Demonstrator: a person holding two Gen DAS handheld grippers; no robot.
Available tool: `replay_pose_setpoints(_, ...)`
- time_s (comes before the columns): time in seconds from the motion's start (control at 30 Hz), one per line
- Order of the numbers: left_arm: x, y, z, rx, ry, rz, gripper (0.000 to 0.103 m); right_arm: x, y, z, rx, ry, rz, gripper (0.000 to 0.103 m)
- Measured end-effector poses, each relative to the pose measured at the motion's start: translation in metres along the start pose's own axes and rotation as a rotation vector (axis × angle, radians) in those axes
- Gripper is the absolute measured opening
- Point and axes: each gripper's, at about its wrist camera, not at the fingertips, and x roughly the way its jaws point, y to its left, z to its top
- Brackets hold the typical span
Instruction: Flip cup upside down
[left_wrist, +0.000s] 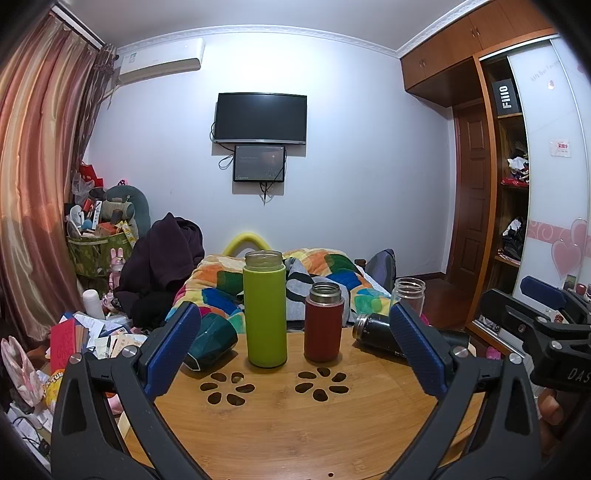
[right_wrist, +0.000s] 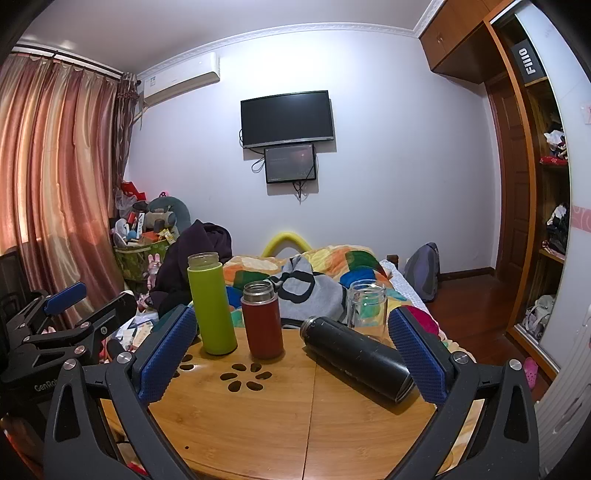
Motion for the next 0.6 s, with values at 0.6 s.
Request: replay_pose_setpoints(0.6, -0.001, 0.0017, -0.0002, -0.001, -0.004, 0.003, 0.103, -0.0022, 0.0038, -0.0001, -0.005, -0.001, 0.005, 0.103)
